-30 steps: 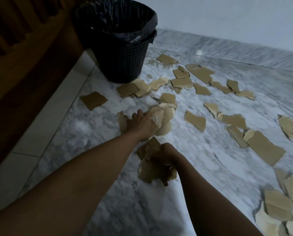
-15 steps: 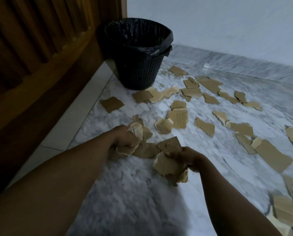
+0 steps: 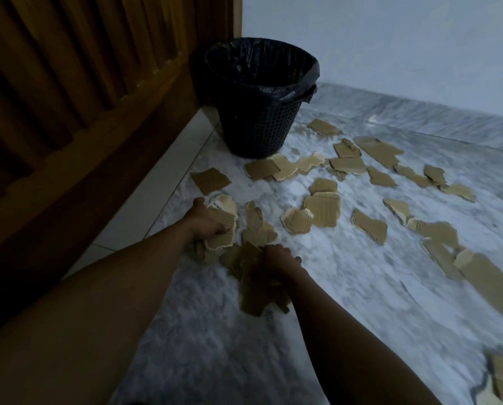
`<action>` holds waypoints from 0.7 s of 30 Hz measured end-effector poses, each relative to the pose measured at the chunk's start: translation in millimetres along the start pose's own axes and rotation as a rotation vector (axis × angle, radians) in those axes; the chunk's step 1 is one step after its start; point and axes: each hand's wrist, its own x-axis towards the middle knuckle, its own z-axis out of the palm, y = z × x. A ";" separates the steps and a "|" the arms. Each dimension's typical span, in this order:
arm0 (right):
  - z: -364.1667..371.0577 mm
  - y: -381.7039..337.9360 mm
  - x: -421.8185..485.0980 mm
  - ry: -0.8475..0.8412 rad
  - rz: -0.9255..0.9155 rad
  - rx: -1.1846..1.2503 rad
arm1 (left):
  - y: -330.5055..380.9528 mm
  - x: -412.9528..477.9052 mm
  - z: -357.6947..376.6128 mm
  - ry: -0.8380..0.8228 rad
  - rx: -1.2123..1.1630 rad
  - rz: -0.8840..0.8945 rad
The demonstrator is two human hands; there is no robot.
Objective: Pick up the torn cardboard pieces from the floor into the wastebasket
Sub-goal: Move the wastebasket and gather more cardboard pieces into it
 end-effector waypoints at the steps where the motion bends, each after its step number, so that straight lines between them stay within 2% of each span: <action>1: 3.8 4.9 5.4 -0.023 0.022 0.033 | 3.0 3.2 2.1 0.011 -0.020 0.006; 6: 3.1 26.2 4.8 -0.009 0.044 0.202 | 29.2 7.8 23.1 0.026 -0.072 0.003; 8: -4.4 36.6 -0.5 -0.078 0.026 0.196 | 40.2 10.0 36.0 0.005 -0.096 -0.003; 10: -18.6 50.1 -8.7 -0.242 0.016 -0.012 | 47.8 14.4 50.4 -0.028 -0.113 -0.012; 12: -34.4 69.3 -13.4 -0.316 0.032 -0.194 | 53.4 14.5 63.9 -0.058 -0.101 -0.018; 13: -40.9 80.1 -12.9 -0.323 0.057 -0.194 | 54.9 13.5 68.6 -0.068 -0.087 -0.017; 17: -65.4 106.8 -14.4 -0.261 0.036 -0.081 | 56.2 20.3 79.8 -0.062 -0.128 -0.022; 19: -72.5 95.7 -14.7 -0.212 -0.019 0.047 | 59.1 28.8 75.6 0.011 -0.189 -0.037; 21: -66.4 71.8 -5.0 -0.129 -0.082 0.051 | 63.8 37.0 69.2 0.090 -0.244 -0.057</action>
